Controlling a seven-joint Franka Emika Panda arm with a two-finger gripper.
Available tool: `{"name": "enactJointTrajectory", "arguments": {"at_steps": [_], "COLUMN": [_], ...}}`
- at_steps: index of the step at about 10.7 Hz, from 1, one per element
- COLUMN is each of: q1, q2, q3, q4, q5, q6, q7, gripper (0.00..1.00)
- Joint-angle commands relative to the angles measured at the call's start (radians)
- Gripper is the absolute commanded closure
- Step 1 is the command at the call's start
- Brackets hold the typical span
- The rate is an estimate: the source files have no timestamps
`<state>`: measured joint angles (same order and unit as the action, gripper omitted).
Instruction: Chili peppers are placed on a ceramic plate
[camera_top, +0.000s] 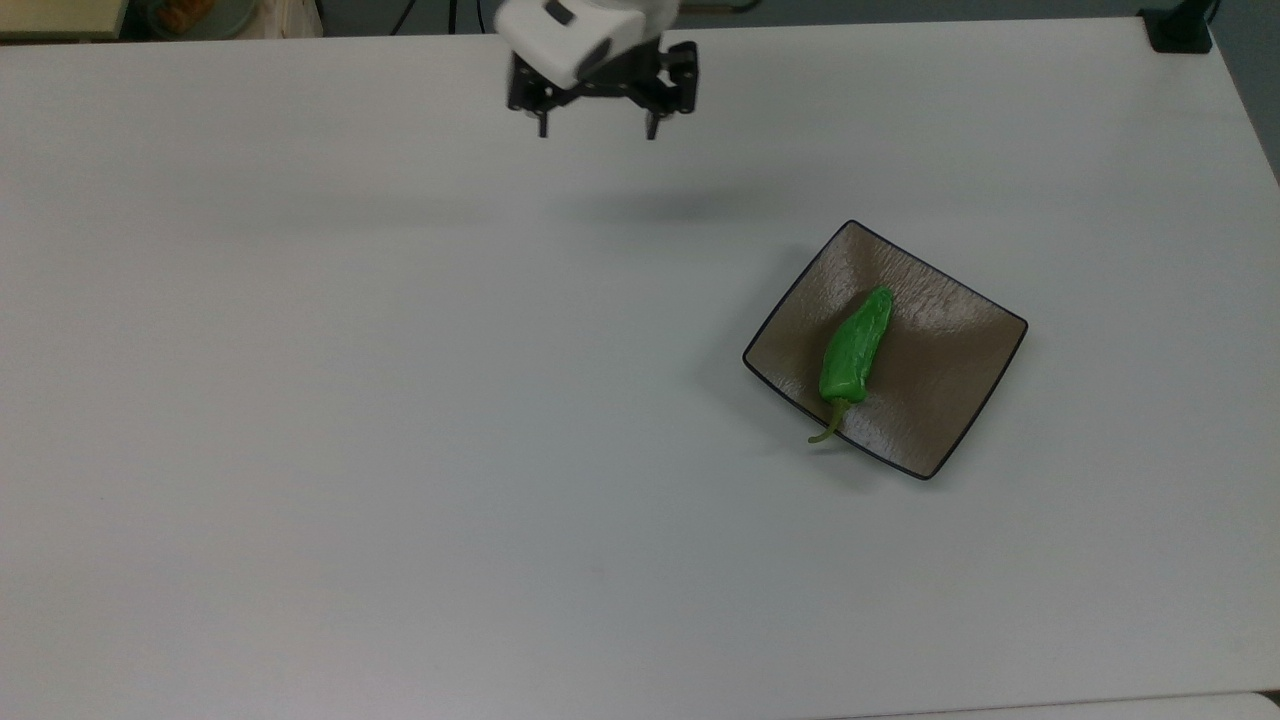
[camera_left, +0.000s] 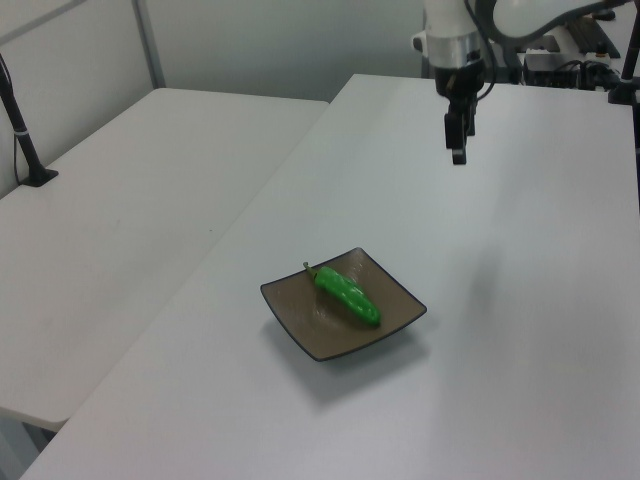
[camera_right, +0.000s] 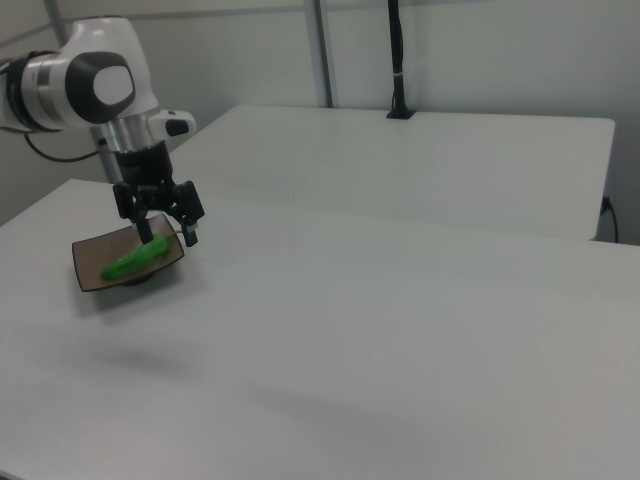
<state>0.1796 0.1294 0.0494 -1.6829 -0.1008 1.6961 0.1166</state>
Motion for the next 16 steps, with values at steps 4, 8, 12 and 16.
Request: {"name": "enactJointTrajectory", "arguments": {"at_steps": [4, 8, 12, 16], "q1": [-0.052, -0.052, -0.052, -0.052], "q2": [-0.152, -0.157, -0.159, -0.159], "q3": [-0.074, -0.103, -0.103, -0.102], "q4": [-0.083, -0.083, -0.084, -0.083], "q5": [0.085, 0.105, 0.115, 0.134], "q6": [0.004, 0.01, 0.01, 0.01], "q7": [-0.121, -0.143, -0.149, -0.13], "gripper": [0.0, 0.0, 0.0, 0.0]}}
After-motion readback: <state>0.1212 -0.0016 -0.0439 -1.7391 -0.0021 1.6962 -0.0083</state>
